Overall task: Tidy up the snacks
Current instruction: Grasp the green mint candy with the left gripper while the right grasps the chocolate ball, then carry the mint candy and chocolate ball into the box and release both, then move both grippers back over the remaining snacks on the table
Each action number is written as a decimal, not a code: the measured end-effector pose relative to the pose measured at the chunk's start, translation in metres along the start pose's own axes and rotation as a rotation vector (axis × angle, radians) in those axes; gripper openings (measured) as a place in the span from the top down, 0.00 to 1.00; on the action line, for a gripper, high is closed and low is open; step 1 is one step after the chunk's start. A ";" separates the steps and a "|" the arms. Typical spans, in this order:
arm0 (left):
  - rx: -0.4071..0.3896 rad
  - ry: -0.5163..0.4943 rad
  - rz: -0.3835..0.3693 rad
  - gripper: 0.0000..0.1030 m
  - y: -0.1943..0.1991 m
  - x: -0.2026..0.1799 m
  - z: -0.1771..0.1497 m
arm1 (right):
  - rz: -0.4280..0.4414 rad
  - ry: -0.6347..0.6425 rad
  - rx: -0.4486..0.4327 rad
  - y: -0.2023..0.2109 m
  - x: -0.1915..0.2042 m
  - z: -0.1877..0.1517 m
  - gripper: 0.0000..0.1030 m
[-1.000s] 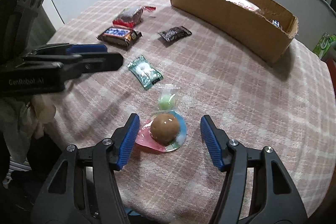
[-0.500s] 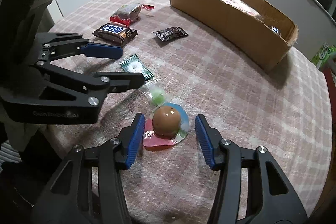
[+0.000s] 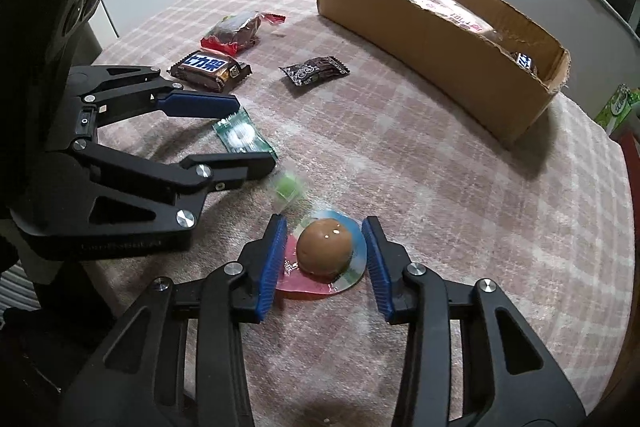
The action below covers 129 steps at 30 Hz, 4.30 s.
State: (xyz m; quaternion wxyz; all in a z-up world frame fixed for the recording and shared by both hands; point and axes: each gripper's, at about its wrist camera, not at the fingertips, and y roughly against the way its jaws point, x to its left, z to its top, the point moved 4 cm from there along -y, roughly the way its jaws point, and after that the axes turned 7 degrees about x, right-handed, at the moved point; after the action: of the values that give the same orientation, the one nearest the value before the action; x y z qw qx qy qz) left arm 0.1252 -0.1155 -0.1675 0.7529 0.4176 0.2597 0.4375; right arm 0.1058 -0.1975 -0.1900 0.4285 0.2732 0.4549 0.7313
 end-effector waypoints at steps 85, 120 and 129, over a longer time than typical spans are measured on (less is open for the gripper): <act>-0.189 0.124 -0.021 0.68 0.003 0.075 0.188 | -0.125 -0.188 -0.199 0.045 -0.164 0.144 0.73; -0.139 0.175 -0.031 0.41 0.000 0.080 0.199 | -0.142 -0.217 -0.212 0.064 -0.175 0.140 0.42; -0.163 0.189 -0.034 0.41 0.037 0.092 0.160 | -0.105 -0.190 -0.230 0.082 -0.143 0.120 0.35</act>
State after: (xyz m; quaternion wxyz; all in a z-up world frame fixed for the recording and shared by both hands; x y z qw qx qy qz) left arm 0.2739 -0.0887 -0.0556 0.7637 0.3074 0.3000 0.4820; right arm 0.2383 -0.2894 -0.0650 0.5357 0.2663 0.3390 0.7261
